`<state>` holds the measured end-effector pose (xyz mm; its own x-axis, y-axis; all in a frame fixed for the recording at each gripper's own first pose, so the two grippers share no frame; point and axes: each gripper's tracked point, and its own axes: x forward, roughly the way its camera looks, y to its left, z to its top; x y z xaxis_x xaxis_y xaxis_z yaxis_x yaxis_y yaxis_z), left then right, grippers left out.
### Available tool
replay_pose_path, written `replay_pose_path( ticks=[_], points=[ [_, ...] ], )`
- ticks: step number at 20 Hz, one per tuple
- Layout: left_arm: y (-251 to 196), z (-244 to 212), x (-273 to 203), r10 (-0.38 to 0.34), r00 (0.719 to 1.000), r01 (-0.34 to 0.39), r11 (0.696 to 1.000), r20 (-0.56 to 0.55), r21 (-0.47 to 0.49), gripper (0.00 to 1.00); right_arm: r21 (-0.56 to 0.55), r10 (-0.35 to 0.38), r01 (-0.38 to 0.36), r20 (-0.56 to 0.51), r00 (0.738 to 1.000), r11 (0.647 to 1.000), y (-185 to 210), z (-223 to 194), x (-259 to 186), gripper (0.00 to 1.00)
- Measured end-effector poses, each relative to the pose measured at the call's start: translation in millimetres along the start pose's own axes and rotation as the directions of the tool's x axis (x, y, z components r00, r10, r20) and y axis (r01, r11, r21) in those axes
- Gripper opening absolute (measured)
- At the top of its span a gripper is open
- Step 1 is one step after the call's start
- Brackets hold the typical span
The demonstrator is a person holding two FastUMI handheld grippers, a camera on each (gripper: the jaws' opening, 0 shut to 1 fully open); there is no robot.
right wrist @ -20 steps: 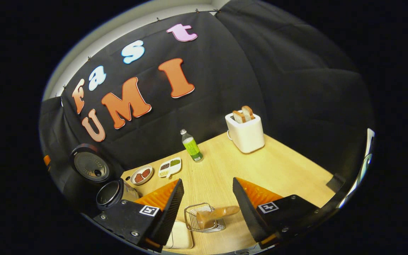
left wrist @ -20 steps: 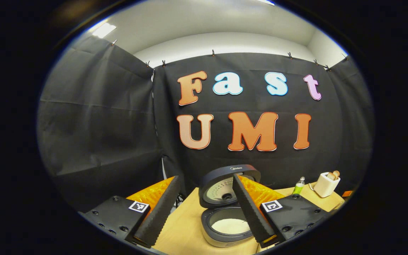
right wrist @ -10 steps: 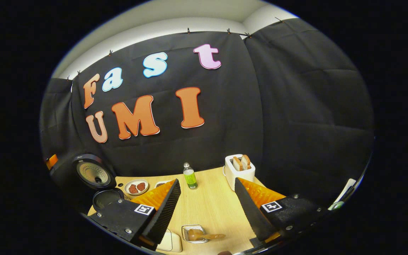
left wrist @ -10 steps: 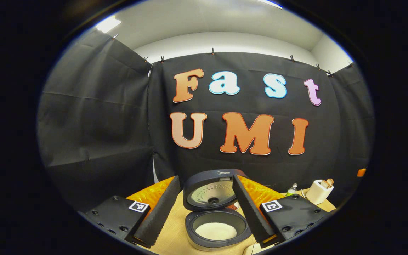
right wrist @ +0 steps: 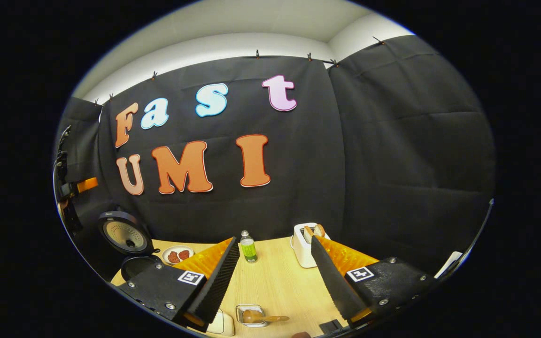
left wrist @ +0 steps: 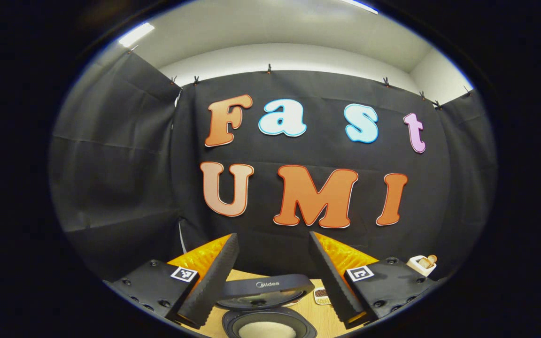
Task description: Close the left gripper, press the button to open the rice cooker; take a wooden spoon from the chopstick holder with the right hand, scoop a spoonful of rice and pour it into the rice cooker, then put the wooden spoon back into the chopstick holder.
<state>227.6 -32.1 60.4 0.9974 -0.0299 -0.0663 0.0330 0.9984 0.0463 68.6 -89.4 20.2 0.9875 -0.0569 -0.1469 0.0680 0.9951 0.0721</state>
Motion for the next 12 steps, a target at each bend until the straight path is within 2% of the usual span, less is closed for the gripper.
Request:
replay_pose_path(
  ticks=[6,12],
  points=[
    [2,-54,59,0.012,0.991,-0.005,0.999,-0.137,0.050,0.98,0.009,-0.029,0.029,0.000,1.000,1.000,-7,0,-10,0.95],
    [23,-112,84,0.045,0.963,-0.044,0.999,-0.264,0.012,0.98,0.005,-0.029,0.029,0.009,1.000,1.000,-5,6,-19,0.95]
  ],
)
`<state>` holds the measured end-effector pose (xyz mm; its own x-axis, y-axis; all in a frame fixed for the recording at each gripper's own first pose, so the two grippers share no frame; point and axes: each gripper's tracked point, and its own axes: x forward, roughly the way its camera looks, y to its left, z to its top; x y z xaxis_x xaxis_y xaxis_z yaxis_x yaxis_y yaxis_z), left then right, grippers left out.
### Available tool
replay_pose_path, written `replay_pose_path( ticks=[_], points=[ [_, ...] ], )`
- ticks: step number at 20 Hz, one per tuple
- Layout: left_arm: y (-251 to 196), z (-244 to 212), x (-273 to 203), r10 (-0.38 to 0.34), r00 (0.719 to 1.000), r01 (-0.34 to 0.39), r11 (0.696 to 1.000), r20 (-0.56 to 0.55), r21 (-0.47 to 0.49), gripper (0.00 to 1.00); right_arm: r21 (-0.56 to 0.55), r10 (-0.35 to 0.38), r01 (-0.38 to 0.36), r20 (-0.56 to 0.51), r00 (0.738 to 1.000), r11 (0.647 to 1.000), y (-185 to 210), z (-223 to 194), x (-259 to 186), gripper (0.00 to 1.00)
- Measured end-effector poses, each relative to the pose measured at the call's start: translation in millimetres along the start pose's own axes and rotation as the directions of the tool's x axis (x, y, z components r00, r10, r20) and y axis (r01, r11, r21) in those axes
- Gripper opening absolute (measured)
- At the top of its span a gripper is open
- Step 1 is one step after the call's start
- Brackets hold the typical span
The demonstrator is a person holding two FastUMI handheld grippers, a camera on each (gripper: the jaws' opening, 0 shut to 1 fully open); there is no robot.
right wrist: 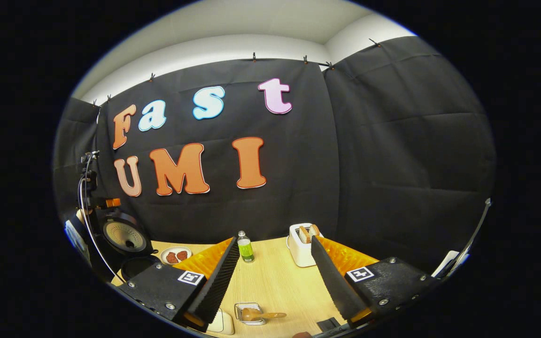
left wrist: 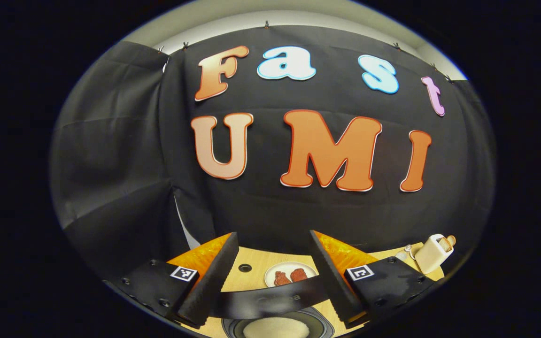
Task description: Close the left gripper, press the button to open the rice cooker; take a wooden spoon from the chopstick holder with the right hand, scoop a spoonful of rice and pour it into the rice cooker, then put the wooden spoon back into the chopstick holder.
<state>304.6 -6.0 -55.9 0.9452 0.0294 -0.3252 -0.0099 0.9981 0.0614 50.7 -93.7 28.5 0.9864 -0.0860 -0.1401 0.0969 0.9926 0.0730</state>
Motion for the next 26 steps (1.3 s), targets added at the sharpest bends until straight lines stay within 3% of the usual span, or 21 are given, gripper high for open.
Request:
replay_pose_path(
  ticks=[6,12,18,21,26],
  points=[
    [-6,-16,-12,-0.024,1.000,0.024,1.000,-0.020,-0.002,0.98,0.013,-0.004,0.004,-0.007,1.000,1.000,-4,-3,-2,0.95],
    [-20,-45,-49,-0.064,0.997,0.063,0.998,-0.039,-0.008,0.98,0.020,0.039,-0.039,-0.015,0.999,0.999,1,-6,-5,0.95],
    [-44,-123,-99,-0.104,0.986,0.098,0.994,-0.128,-0.047,0.98,0.035,0.110,-0.109,-0.042,0.993,0.993,12,-16,-8,0.95],
    [-50,-173,-113,-0.090,0.978,0.080,0.995,-0.188,-0.059,0.99,0.028,0.134,-0.133,-0.055,0.989,0.991,12,-21,-10,0.95],
    [-54,-223,-124,-0.041,0.984,0.046,0.999,-0.174,0.024,1.00,0.026,0.141,-0.139,-0.078,0.987,0.990,1,-28,-14,0.95]
  ],
)
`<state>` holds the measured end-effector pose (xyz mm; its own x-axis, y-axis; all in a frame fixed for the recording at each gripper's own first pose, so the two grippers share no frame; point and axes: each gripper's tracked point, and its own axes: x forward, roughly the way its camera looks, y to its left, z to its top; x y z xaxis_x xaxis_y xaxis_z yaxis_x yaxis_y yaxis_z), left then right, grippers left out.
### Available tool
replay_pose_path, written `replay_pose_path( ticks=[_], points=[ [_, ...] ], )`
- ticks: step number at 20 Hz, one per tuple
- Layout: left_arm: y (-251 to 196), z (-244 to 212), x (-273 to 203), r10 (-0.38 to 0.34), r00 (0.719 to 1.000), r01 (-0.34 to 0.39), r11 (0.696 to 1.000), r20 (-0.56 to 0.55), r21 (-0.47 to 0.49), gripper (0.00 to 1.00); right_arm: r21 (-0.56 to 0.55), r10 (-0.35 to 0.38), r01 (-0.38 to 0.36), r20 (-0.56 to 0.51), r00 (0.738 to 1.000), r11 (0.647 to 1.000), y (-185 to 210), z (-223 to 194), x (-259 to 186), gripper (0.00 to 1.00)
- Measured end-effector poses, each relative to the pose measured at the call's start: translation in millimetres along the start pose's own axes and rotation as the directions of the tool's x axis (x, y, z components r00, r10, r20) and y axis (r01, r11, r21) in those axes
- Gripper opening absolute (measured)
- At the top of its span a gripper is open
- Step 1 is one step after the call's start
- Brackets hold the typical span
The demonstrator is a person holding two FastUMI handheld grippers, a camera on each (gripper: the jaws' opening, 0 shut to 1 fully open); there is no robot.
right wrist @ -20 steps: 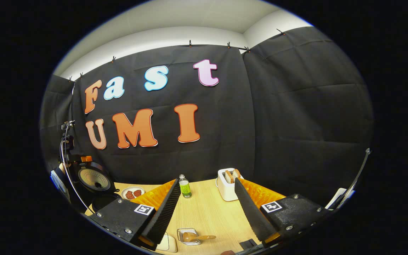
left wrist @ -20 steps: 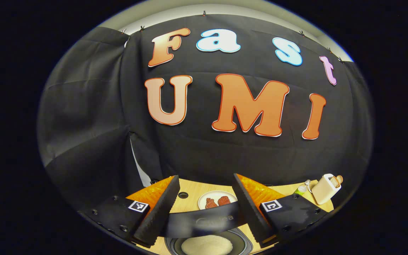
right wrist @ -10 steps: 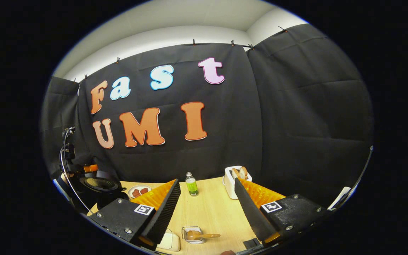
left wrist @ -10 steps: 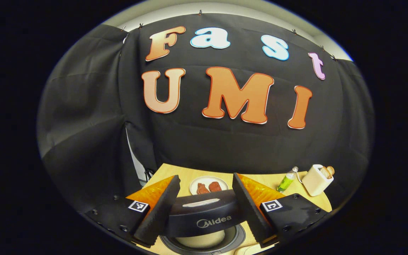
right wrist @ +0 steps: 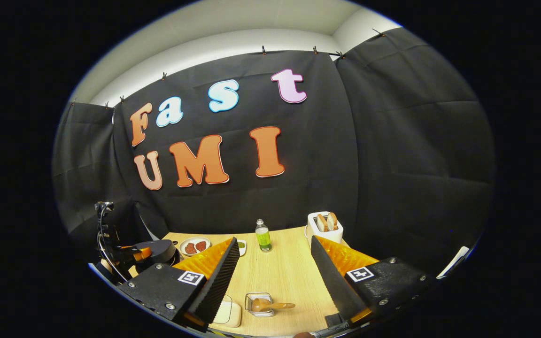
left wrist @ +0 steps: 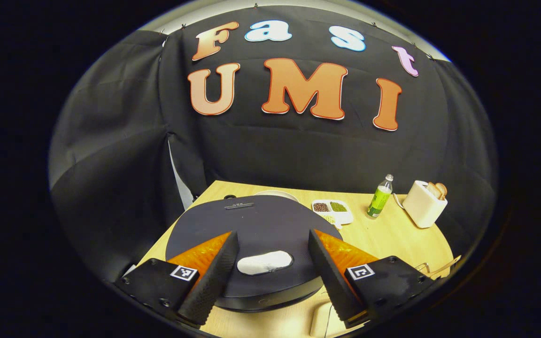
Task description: Close the left gripper, press the button to open the rice cooker; take a wooden spoon from the chopstick holder with the right hand, scoop a spoonful of rice and pour it into the rice cooker, then put the wooden spoon back into the chopstick holder.
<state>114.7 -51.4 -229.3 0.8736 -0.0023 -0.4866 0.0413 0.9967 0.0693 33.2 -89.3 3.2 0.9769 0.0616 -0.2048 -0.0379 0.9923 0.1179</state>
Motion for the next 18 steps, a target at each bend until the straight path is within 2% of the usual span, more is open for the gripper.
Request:
replay_pose_path(
  ticks=[3,4,5,8,10,11,15,17,18],
  points=[
    [-2,-22,3,0.022,0.999,-0.021,0.999,-0.024,0.046,0.95,-0.003,0.001,-0.001,-0.019,1.000,1.000,-5,-6,-2,0.95],
    [-1,-28,5,0.031,0.999,-0.030,0.998,-0.031,0.050,1.00,-0.004,0.002,-0.002,-0.026,1.000,1.000,-6,-8,-2,0.95],
    [0,-34,5,0.041,0.998,-0.039,0.998,-0.038,0.043,0.94,-0.006,0.004,-0.004,-0.032,0.999,1.000,-7,-9,-2,0.95],
    [-3,-36,4,0.035,0.999,-0.034,0.997,-0.006,0.076,0.95,-0.008,0.005,-0.006,-0.053,0.999,1.000,-10,-15,-1,0.95],
    [-3,-38,8,0.027,0.999,-0.028,0.998,0.017,0.064,1.00,-0.011,0.012,-0.013,-0.072,0.997,1.000,-9,-19,0,0.95],
    [-3,-46,5,0.024,1.000,-0.024,0.998,-0.007,0.059,1.00,-0.020,0.014,-0.016,-0.074,0.997,1.000,-8,-20,1,0.95],
    [-4,-40,8,0.017,0.999,-0.020,0.997,0.039,0.075,0.98,-0.032,0.027,-0.030,-0.079,0.996,0.999,-3,-21,3,0.95],
    [-2,-38,1,0.026,1.000,-0.026,0.997,0.007,0.078,1.00,-0.037,0.034,-0.037,-0.074,0.997,0.999,1,-21,5,0.95],
    [0,-39,-6,0.042,0.999,-0.040,0.996,-0.020,0.075,0.96,-0.039,0.037,-0.040,-0.068,0.997,0.998,2,-19,5,0.95]
  ],
)
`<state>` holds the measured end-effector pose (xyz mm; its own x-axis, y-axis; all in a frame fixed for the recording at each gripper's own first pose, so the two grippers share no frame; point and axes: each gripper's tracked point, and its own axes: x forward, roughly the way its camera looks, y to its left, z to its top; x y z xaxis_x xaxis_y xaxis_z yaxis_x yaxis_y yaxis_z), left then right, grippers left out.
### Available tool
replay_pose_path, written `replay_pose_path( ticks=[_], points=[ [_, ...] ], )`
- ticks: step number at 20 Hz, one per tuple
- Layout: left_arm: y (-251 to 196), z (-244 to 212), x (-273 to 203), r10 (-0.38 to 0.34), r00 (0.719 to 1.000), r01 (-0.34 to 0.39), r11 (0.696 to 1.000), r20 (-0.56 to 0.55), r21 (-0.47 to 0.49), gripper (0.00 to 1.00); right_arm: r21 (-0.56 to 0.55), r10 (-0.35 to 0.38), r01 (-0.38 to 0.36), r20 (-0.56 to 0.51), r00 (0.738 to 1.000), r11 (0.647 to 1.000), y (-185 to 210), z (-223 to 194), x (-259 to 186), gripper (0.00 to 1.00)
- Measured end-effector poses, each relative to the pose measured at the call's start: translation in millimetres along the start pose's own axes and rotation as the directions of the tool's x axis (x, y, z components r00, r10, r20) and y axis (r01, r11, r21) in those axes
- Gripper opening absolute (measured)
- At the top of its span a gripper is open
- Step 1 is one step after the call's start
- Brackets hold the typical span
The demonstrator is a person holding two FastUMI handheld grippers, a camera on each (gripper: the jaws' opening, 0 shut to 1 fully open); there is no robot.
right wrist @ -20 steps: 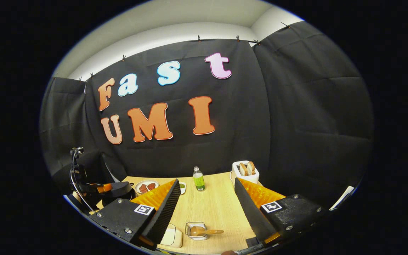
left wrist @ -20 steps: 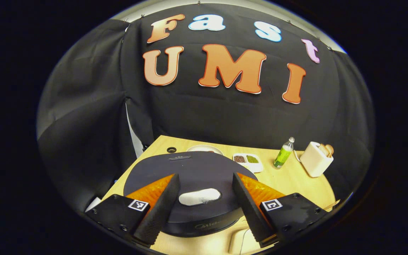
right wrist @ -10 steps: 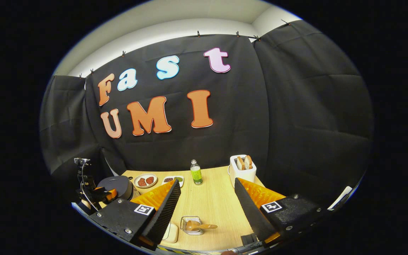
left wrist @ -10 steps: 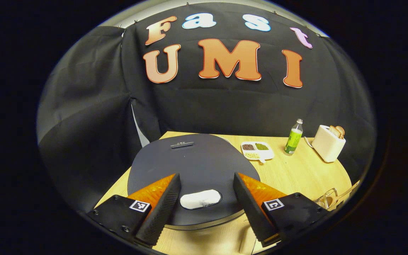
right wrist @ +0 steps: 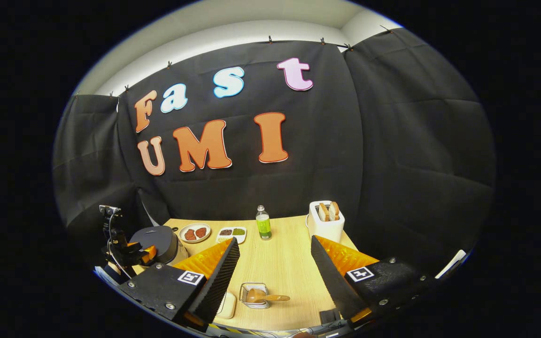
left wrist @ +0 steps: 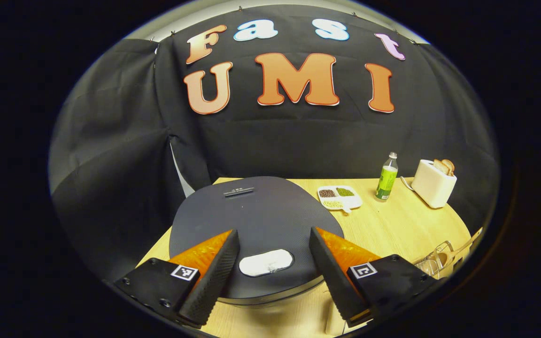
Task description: Close the left gripper, press the button to open the rice cooker; take a wooden spoon from the chopstick holder with the right hand, scoop a spoonful of rice and pour it into the rice cooker, then put the wooden spoon back into the chopstick holder.
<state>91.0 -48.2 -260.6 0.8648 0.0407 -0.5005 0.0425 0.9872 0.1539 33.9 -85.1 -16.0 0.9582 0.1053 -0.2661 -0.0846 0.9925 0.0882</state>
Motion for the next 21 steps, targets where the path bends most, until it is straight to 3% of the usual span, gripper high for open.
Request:
replay_pose_path(
  ticks=[3,4,5,6,7,8,9,14,18,21],
  points=[
    [6,38,-30,0.004,0.998,-0.005,1.000,0.061,0.002,1.00,0.002,0.008,-0.009,0.020,1.000,1.000,4,4,-1,0.95],
    [11,57,-44,0.007,0.996,-0.007,1.000,0.091,0.001,0.95,0.000,0.006,-0.006,0.027,1.000,1.000,3,6,-1,0.95],
    [15,76,-58,0.004,0.993,-0.003,1.000,0.122,-0.007,1.00,0.000,0.004,-0.004,0.035,0.999,1.000,3,8,-1,0.95],
    [17,97,-72,0.000,0.988,0.003,1.000,0.155,-0.020,0.95,0.004,0.004,-0.004,0.045,0.999,1.000,3,12,-1,0.95],
    [23,120,-90,-0.002,0.981,0.009,0.999,0.194,-0.031,1.00,0.009,0.005,-0.006,0.053,0.999,1.000,4,14,0,0.95],
    [28,143,-106,-0.001,0.972,0.009,0.999,0.235,-0.036,0.95,0.013,0.006,-0.007,0.060,0.998,1.000,4,17,0,0.95],
    [33,164,-124,0.004,0.961,0.006,0.999,0.275,-0.035,1.00,0.014,0.006,-0.007,0.068,0.998,1.000,3,18,0,0.95],
    [53,252,-204,0.028,0.891,-0.023,1.000,0.453,-0.018,0.95,0.015,-0.010,0.009,0.101,0.995,1.000,-4,29,0,0.95],
    [60,275,-245,0.040,0.853,-0.026,0.999,0.521,-0.034,0.95,0.003,-0.026,0.026,0.133,0.991,1.000,-10,36,0,0.95],
    [63,268,-246,0.053,0.850,-0.038,0.999,0.524,-0.039,0.95,0.000,-0.027,0.027,0.138,0.990,1.000,-12,36,-2,0.95]
  ],
)
